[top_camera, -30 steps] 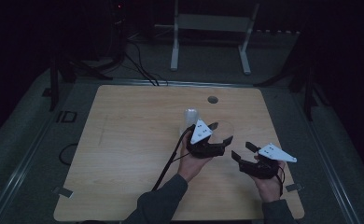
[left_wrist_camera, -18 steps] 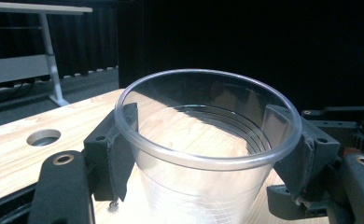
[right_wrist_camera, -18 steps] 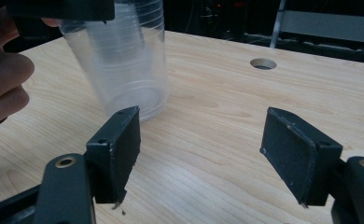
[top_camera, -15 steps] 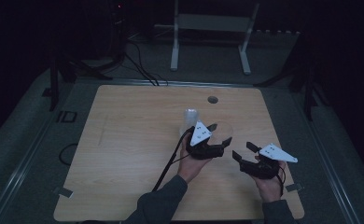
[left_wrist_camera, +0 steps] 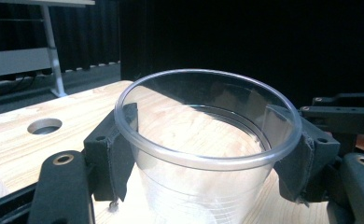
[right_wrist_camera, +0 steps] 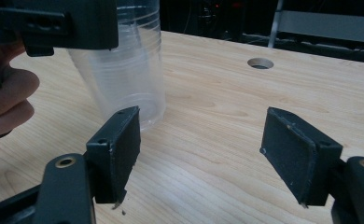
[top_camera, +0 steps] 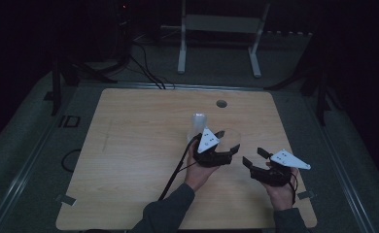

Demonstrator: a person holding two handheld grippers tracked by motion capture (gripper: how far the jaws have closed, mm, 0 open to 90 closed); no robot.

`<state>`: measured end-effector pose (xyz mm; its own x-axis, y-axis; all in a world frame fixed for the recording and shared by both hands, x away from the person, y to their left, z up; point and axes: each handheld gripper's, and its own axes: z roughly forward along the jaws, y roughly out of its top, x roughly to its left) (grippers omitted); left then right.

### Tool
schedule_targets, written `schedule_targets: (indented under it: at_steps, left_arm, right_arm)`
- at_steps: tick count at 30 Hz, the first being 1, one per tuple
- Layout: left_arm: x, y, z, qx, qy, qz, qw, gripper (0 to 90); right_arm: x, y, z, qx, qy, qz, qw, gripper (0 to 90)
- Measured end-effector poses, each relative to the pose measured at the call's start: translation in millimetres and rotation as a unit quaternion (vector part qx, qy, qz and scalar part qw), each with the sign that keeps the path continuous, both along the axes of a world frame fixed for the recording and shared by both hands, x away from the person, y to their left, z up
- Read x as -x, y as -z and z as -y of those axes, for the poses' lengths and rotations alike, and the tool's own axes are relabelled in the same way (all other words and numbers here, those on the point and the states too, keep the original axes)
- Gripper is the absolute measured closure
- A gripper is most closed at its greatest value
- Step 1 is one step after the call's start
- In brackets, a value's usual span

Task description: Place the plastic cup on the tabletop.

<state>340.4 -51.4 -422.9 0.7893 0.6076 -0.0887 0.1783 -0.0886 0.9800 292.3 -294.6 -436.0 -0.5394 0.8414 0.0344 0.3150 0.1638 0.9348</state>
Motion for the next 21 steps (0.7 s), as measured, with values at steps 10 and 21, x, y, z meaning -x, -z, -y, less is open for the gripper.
schedule_targets:
  at_steps: [10, 21]
  left_arm:
    - [-1.0, 9.2, 2.6, -0.010, -0.002, -0.005, 0.9999, 28.7]
    - [-1.5, 18.2, 4.6, -0.020, -0.005, -0.005, 0.9998, 28.7]
  right_arm:
    - [0.9, -0.6, 3.1, -0.002, 0.006, 0.001, 1.0000, 28.0]
    - [1.1, -0.6, 4.5, -0.003, 0.008, 0.003, 1.0000, 28.0]
